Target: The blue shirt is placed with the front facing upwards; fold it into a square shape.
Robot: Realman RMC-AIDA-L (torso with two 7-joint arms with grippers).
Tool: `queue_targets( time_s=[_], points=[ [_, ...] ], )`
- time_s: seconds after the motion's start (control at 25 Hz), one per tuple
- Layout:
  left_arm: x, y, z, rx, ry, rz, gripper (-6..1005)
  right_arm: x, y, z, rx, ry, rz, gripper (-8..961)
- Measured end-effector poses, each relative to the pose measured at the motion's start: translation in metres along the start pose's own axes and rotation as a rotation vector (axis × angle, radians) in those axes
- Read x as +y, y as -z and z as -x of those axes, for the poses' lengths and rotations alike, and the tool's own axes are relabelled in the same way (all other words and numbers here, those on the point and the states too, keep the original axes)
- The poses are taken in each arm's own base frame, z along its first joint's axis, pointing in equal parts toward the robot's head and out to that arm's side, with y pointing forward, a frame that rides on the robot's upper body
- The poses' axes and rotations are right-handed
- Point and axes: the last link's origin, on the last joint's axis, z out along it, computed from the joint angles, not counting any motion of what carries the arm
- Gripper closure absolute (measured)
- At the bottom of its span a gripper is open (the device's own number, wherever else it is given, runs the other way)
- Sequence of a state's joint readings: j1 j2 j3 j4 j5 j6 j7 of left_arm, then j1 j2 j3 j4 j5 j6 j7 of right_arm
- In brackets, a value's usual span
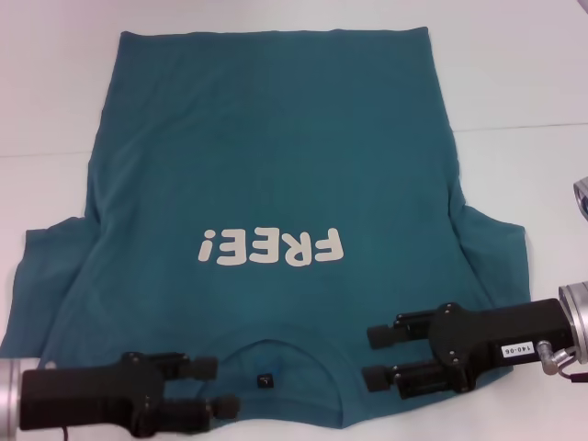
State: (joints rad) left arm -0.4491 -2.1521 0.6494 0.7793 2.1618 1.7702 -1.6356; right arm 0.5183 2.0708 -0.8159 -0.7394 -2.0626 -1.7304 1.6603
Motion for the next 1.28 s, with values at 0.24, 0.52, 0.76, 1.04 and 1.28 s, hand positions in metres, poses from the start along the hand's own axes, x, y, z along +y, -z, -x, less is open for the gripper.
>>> queue_targets(
  time_s=[0.24,0.52,0.76,1.04,1.28],
  points=[
    [-0.014,0.023,-0.02,0.052,0.283,-0.062,205,-0.006,0.006,0.012,-0.044,-0.085,-0.032,206],
    [-0.029,0.053,-0.036,0.207,0.566,-0.142,204,-0.023,0.013,0.04,-0.093,-0.295,-0.102,206],
    [-0.054,0.08,-0.041,0.394,0.748,-0.28,204,-0.043,0.016,0.067,-0.134,-0.486,-0.19,206],
    [-0.082,0.105,-0.03,0.584,0.848,-0.447,204,-0.05,0.007,0.077,-0.148,-0.559,-0.197,206],
    [-0.101,0.109,-0.019,0.645,0.909,-0.564,205,-0.053,0.011,0.079,-0.157,-0.568,-0.214,207]
  ],
)
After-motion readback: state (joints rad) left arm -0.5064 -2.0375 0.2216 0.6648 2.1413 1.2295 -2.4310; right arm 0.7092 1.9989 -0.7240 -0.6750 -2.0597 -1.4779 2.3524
